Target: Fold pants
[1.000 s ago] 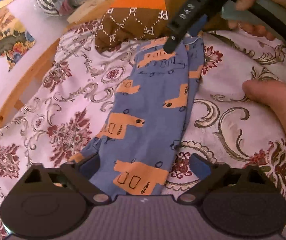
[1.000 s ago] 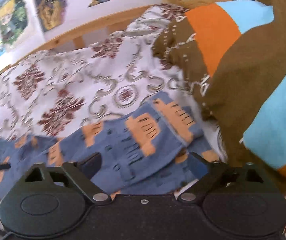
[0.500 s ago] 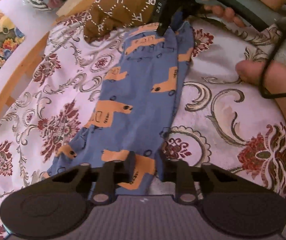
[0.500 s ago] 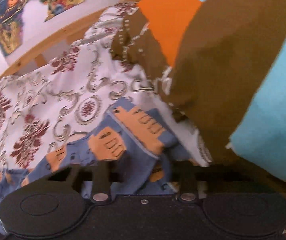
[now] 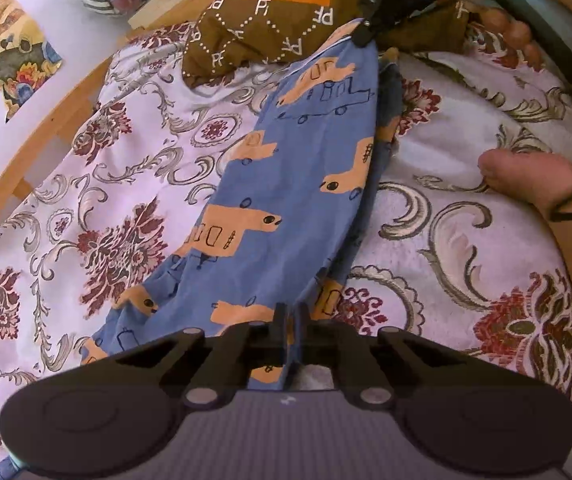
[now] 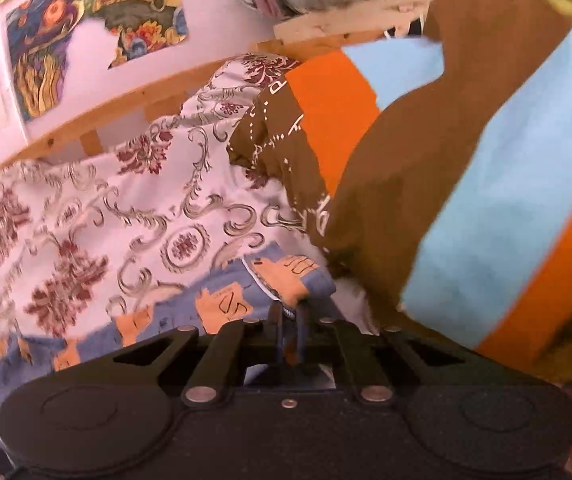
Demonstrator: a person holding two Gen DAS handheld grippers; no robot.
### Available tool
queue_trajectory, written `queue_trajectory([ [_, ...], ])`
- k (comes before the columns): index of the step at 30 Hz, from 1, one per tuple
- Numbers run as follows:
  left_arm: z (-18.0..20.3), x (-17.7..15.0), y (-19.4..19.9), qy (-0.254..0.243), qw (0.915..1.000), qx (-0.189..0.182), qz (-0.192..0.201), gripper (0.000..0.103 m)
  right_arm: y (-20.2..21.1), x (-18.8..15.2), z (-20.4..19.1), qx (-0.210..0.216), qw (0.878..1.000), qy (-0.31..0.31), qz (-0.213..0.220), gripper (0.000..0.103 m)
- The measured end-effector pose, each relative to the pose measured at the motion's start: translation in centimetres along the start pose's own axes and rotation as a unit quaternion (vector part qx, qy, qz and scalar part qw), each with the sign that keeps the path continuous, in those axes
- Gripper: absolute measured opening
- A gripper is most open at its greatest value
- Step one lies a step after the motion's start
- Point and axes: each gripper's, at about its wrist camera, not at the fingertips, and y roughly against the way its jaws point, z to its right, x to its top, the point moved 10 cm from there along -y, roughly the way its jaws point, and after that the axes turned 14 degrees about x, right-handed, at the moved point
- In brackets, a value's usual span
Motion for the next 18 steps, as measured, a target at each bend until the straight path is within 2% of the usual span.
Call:
queue_trajectory([
  [4, 1.0, -0.3, -0.2, -0.016, 0.9996, -0.019, -0.011, 0.004, -1.5, -3.0, 1.3, -0.016, 0.998, -0.024, -0.06, 0.006],
  [8, 1.1, -0.6, -0.4, -0.008, 0.999, -0.039, -0.019, 0.016, -1.7, -3.1, 1.3, -0.024, 0.998, -0.011, -0.062, 0.007],
  [10, 0.8, -0.5, -0.4, 0.005, 0.9988, -0.045, -0.018, 0.039, -1.3, -3.0, 1.0, -0.029, 0.998, 0.0, -0.055, 0.008],
  [13, -0.4, -0.1, 0.0, 0.043, 0.9973, -0.059, -0.008, 0.064, -0.7, -2.4, 0.8, -0.047, 0.998, 0.025, -0.04, 0.01],
  [14, -0.9, 0.1, 0.2, 0.057, 0.9963, -0.064, -0.004, 0.068, -0.7, -2.5, 0.9, -0.054, 0.997, 0.03, -0.043, 0.012],
  [16, -2.1, 0.4, 0.5, 0.087, 0.9939, -0.067, 0.002, 0.083, -1.1, -2.9, 1.4, -0.063, 0.996, 0.026, -0.058, 0.027],
  [18, -3.7, 0.4, 0.7, 0.119, 0.991, -0.061, -0.001, 0.088, -0.9, -3.2, 1.9, -0.07, 0.995, 0.02, -0.065, 0.043],
])
